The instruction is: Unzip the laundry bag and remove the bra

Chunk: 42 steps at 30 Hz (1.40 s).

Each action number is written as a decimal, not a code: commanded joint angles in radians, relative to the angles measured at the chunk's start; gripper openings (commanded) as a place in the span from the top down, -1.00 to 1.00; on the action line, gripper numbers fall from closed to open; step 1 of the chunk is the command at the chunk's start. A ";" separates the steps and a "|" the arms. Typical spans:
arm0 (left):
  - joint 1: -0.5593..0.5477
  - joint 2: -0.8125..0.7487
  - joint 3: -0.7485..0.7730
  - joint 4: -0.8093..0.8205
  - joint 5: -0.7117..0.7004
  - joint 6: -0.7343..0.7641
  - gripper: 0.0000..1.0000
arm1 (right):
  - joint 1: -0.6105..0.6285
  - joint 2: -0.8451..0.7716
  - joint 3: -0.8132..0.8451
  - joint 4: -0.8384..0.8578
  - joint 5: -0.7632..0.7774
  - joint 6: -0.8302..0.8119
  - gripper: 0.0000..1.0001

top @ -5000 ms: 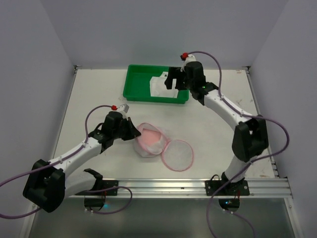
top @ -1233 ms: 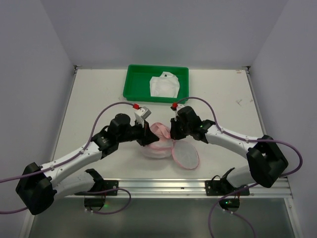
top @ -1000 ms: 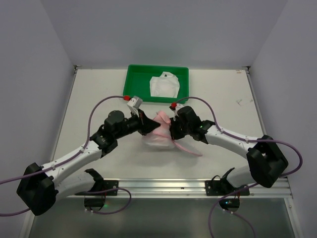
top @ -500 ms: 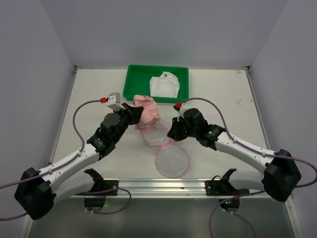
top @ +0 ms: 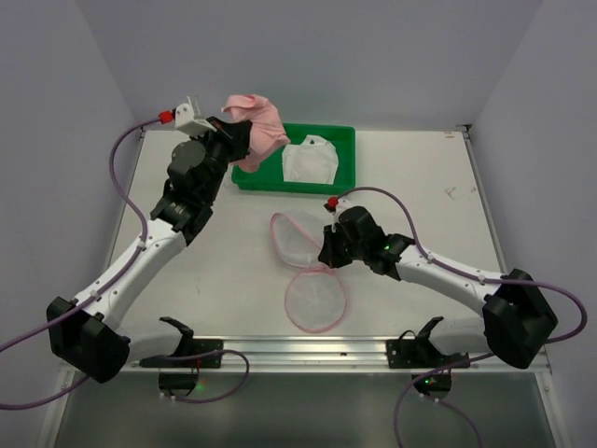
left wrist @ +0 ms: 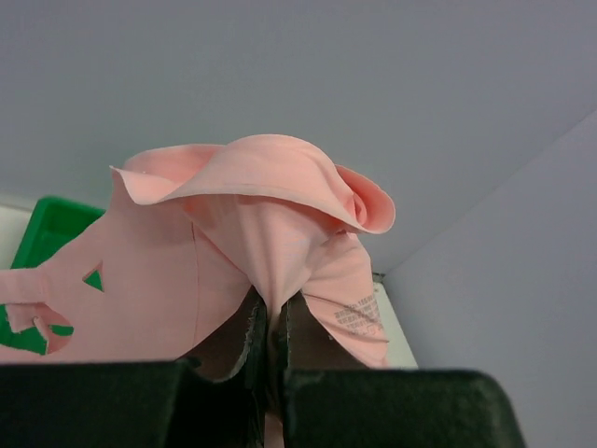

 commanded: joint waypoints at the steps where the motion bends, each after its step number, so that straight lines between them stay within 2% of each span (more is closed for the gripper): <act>1: 0.039 0.042 0.144 0.009 0.064 0.098 1.00 | 0.002 0.026 -0.002 0.002 0.027 0.012 1.00; 6: 0.064 0.185 0.301 -0.003 0.135 0.186 1.00 | 0.002 0.029 0.002 0.014 0.012 0.007 1.00; 14: 0.162 0.475 0.430 0.069 0.449 0.171 1.00 | 0.002 0.004 -0.020 0.040 -0.025 0.000 1.00; 17: 0.174 0.578 0.506 0.043 0.562 0.175 1.00 | 0.002 0.003 -0.028 0.043 -0.025 0.000 1.00; 20: 0.191 0.700 0.537 0.066 0.632 0.163 1.00 | 0.002 0.010 -0.031 0.046 -0.021 -0.004 1.00; 23: 0.216 0.840 0.550 0.082 0.647 0.162 1.00 | 0.002 0.021 -0.031 0.051 -0.025 -0.005 1.00; 29: 0.257 1.049 0.666 -0.061 0.515 0.297 1.00 | 0.002 0.035 -0.028 0.051 -0.022 -0.013 1.00; 34: 0.268 1.086 0.682 -0.064 0.413 0.358 1.00 | 0.001 0.055 -0.015 0.052 -0.031 -0.020 1.00; 35: 0.268 1.087 0.689 -0.067 0.382 0.364 0.96 | 0.001 0.057 -0.014 0.051 -0.031 -0.022 1.00; 36: 0.268 1.089 0.694 -0.075 0.370 0.370 0.80 | 0.001 0.058 -0.011 0.051 -0.031 -0.022 1.00; 37: 0.268 1.092 0.701 -0.086 0.362 0.378 0.60 | 0.001 0.063 -0.009 0.051 -0.031 -0.025 1.00; 38: 0.268 1.093 0.714 -0.107 0.354 0.382 0.27 | 0.001 0.066 -0.008 0.051 -0.031 -0.027 1.00; 40: 0.267 1.089 0.718 -0.129 0.347 0.386 -0.03 | 0.002 0.072 0.002 0.045 -0.031 -0.031 1.00; 41: 0.266 1.081 0.731 -0.164 0.344 0.387 -0.27 | 0.002 0.073 0.005 0.043 -0.037 -0.033 1.00; 42: 0.266 1.074 0.737 -0.182 0.342 0.387 -0.39 | 0.002 0.075 0.009 0.043 -0.041 -0.034 1.00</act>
